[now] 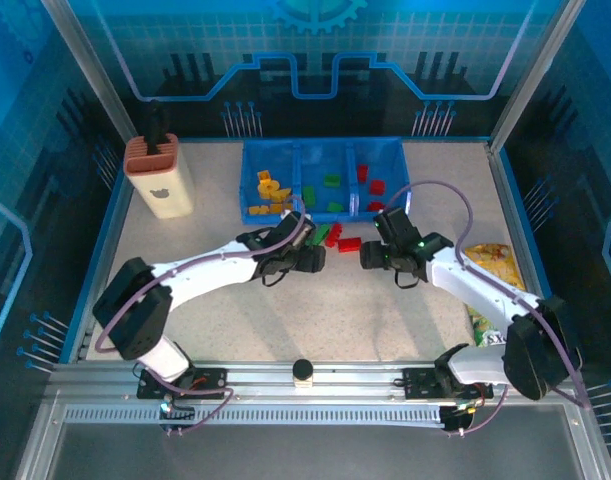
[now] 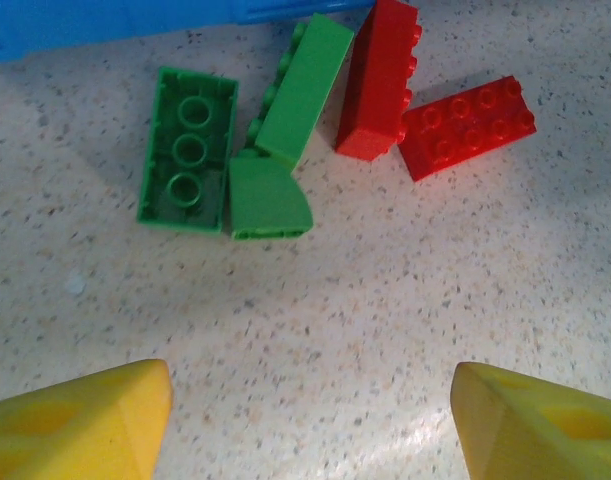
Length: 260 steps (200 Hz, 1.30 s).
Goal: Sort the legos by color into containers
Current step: Pick up the lego from the center of the table.
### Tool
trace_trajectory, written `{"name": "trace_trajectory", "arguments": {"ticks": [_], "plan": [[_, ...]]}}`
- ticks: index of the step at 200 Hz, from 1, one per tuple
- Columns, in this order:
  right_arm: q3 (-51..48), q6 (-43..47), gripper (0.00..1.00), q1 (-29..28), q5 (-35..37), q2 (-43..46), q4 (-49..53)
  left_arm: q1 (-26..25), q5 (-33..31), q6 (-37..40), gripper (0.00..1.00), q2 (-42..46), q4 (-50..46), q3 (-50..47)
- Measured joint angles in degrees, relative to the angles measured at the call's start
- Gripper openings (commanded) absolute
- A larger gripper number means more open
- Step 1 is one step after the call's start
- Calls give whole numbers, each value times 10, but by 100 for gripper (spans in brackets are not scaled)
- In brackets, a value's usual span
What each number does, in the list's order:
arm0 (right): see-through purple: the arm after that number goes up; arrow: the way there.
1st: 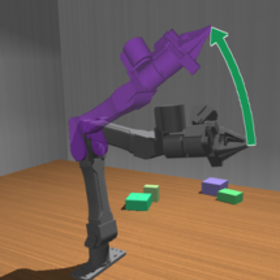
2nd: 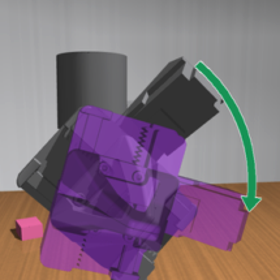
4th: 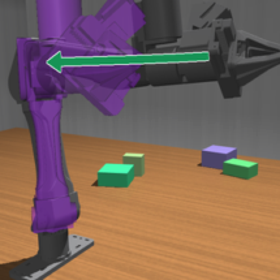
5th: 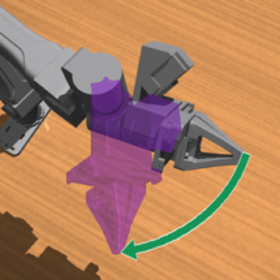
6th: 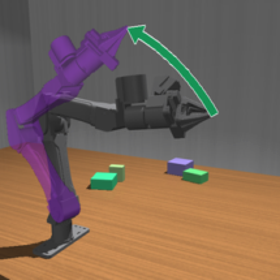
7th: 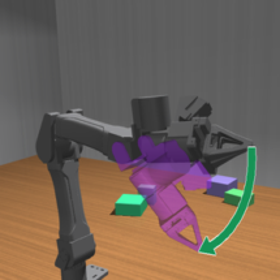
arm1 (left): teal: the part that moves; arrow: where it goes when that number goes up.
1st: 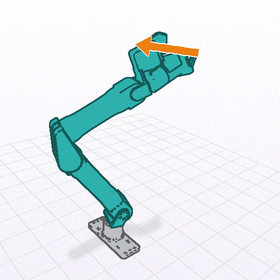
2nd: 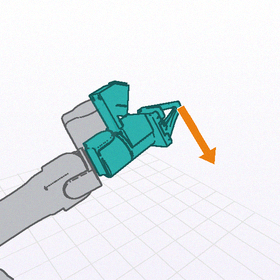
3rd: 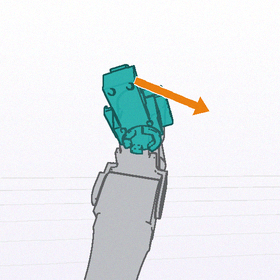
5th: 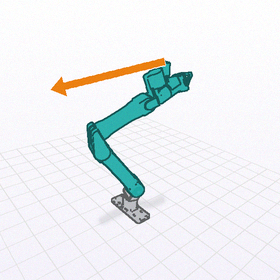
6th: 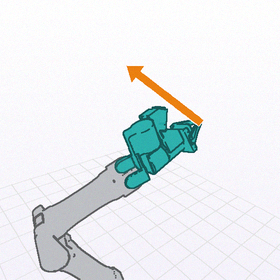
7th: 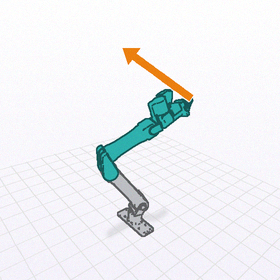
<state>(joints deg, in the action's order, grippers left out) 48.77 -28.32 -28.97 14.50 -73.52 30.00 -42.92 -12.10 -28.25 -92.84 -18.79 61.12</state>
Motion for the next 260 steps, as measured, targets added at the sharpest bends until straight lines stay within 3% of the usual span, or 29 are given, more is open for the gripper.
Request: {"name": "trace_trajectory", "arguments": {"ticks": [82, 148, 235, 260], "plan": [[-78, -14, 70, 34, -18, 69, -27, 14, -36, 37, 65, -163, -82, 154], [-96, -23, 69, 39, -30, 74, -44, 32, -46, 56, 61, -209, -110, 189], [-101, -30, 68, 39, -32, 80, -51, 32, -47, 64, 38, -231, -131, 210], [-103, -32, 68, 39, -32, 83, -52, 30, -49, 64, 36, -231, -135, 211]]}}
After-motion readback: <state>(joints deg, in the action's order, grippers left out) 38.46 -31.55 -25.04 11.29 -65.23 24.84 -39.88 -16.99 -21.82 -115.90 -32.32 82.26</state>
